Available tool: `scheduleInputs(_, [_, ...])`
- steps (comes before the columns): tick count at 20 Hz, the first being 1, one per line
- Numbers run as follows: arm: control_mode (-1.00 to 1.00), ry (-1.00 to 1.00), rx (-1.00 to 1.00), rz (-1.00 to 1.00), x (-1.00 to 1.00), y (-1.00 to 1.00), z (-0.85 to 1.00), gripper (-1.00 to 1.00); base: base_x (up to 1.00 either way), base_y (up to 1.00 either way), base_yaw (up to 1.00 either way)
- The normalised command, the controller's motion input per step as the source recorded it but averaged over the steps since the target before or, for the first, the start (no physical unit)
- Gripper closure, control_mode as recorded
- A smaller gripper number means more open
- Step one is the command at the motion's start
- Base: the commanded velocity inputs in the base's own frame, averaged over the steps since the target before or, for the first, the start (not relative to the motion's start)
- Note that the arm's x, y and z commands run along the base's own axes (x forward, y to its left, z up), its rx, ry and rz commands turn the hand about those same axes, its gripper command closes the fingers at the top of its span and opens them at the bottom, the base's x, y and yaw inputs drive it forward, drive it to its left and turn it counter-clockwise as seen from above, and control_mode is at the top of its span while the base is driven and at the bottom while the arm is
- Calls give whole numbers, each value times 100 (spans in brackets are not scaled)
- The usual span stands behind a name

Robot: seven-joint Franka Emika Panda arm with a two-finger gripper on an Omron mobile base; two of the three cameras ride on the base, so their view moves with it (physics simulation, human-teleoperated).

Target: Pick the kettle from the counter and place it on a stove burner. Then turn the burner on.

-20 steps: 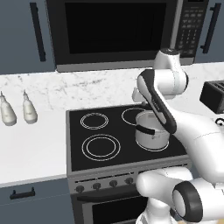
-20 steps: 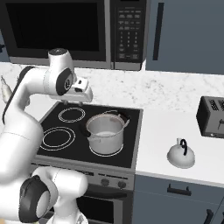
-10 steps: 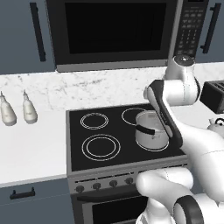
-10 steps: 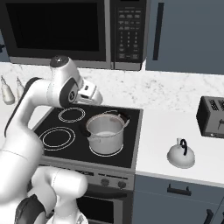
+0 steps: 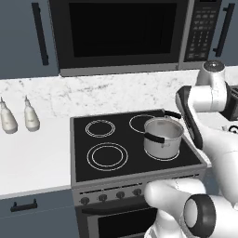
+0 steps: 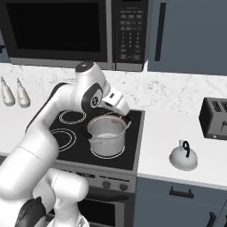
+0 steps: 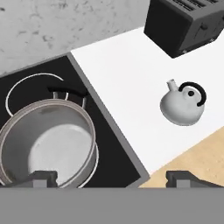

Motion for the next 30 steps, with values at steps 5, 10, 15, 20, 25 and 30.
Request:
scheduleInputs(5, [-100,39,6,-15,28,-86,-17,-100,0,0,0])
scheduleInputs(10, [-100,8,6,-3,9,-51,-26,-100,0,0,0])
scheduleInputs(15, [-100,0,7,0,0,-58,-51,-100,0,0,0])
scheduleInputs(20, [-100,3,2,0,0,-66,-18,-100,0,0,0])
scheduleInputs(25, [-100,8,3,3,0,-55,-21,-100,0,0,0])
scheduleInputs(30, [-100,21,3,14,0,-35,-21,-100,0,0,0])
